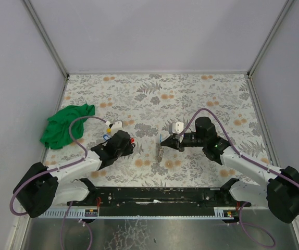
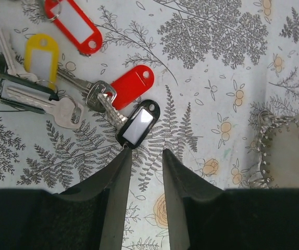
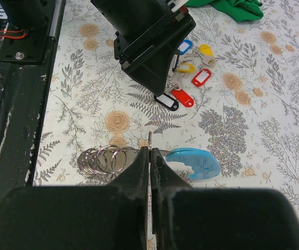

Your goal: Put the keys on the keyring

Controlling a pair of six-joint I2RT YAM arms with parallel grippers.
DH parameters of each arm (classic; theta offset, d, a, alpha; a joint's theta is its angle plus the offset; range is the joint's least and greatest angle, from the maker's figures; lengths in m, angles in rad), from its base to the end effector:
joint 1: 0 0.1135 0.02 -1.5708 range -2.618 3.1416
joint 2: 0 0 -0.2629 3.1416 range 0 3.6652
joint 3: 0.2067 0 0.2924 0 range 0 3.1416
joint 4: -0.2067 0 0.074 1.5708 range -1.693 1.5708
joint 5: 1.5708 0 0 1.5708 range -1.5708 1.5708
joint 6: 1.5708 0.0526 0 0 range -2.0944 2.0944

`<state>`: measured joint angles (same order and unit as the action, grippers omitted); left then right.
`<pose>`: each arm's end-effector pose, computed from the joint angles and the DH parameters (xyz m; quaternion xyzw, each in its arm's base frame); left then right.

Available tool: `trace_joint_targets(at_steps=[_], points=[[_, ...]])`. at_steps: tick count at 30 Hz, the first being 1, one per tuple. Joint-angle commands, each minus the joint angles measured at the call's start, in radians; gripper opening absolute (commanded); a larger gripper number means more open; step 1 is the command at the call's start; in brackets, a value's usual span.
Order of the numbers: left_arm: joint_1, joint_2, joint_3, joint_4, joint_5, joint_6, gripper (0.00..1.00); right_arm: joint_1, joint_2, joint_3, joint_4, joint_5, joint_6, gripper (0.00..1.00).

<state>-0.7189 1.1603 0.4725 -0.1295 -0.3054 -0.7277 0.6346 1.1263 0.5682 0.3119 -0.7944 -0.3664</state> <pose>0.2055 -0.1588 0.1287 -0.0600 0.9188 -0.1346 0.3662 0.2105 0.2016 0.2232 -0.5576 0.5238 0.3781 0.5212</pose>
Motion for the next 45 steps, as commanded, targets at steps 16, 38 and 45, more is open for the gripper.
trace_joint_targets(at_steps=[16, 38, 45], points=[[0.033, 0.153, 0.013, 0.039, -0.025, -0.101, 0.21, -0.004, 0.002, 0.014, 0.071, -0.030, 0.021, 0.00], [0.033, -0.020, 0.072, 0.001, 0.017, 0.189, 0.00, -0.004, -0.003, 0.014, 0.066, -0.010, 0.019, 0.00], [0.026, -0.122, 0.007, 0.292, 0.068, 0.443, 0.00, -0.004, -0.006, 0.016, 0.072, 0.008, 0.034, 0.00]])
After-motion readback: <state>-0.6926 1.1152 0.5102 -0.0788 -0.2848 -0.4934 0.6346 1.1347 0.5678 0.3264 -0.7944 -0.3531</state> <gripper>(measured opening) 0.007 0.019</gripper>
